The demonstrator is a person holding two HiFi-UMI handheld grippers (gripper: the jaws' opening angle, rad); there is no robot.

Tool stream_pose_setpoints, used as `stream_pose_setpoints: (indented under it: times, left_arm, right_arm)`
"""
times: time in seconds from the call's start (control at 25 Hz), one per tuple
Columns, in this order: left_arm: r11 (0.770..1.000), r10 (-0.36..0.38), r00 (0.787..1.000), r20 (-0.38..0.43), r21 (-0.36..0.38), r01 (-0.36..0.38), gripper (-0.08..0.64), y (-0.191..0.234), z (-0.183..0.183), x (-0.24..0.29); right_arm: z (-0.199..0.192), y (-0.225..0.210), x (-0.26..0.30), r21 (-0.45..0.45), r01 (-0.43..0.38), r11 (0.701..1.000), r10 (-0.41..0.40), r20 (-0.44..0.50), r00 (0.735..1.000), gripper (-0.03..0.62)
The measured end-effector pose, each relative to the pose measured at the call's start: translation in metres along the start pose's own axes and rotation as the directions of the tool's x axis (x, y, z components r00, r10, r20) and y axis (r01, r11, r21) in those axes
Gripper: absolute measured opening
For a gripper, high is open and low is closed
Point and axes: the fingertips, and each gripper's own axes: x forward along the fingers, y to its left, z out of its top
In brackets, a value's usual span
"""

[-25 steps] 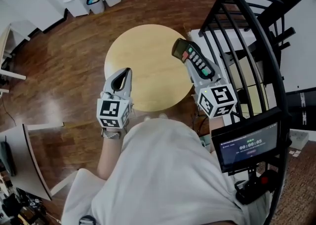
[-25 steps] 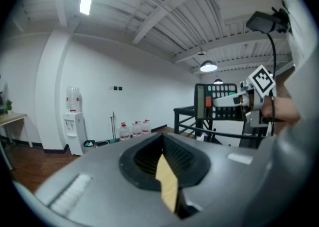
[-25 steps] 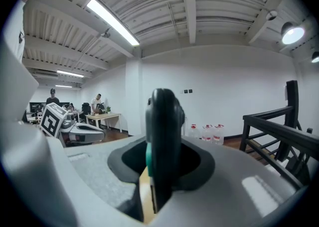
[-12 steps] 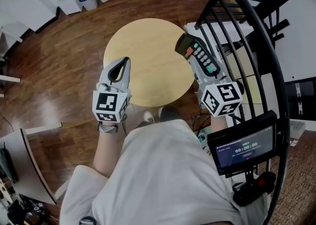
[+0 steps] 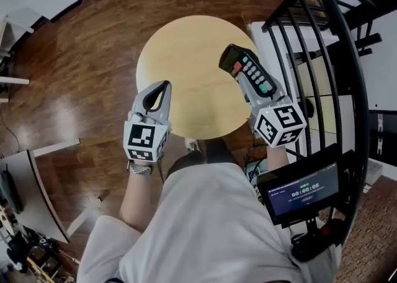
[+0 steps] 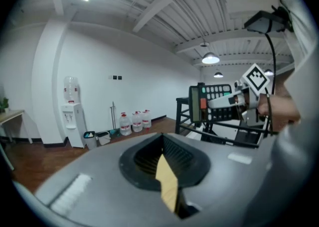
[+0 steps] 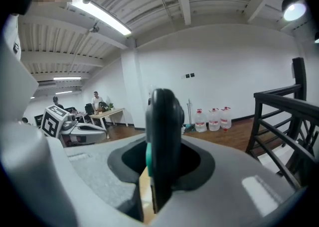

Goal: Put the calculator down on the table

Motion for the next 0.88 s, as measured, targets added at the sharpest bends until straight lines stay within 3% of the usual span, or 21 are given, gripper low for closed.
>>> stream_pose_setpoints:
  times: [0.48,0.88]
  left_arm:
    - [0.995,0.037,0.994,-0.099,-0.09,-0.046,0.006,0.017,-0.042,0.068]
    - [0.982,0.035,0.978,-0.206,-0.176,-0.072,0.006,0.028,-0.095,0.111]
  right_arm:
    - [-0.068,-0.039,0.088,0.113,-0.057,0.992,0.079,-0.193,0.978,0.109]
    - [-0.126,-0.053,0.128,0.207,-0.079,0.975,0.144,-0.326,0.934,0.109]
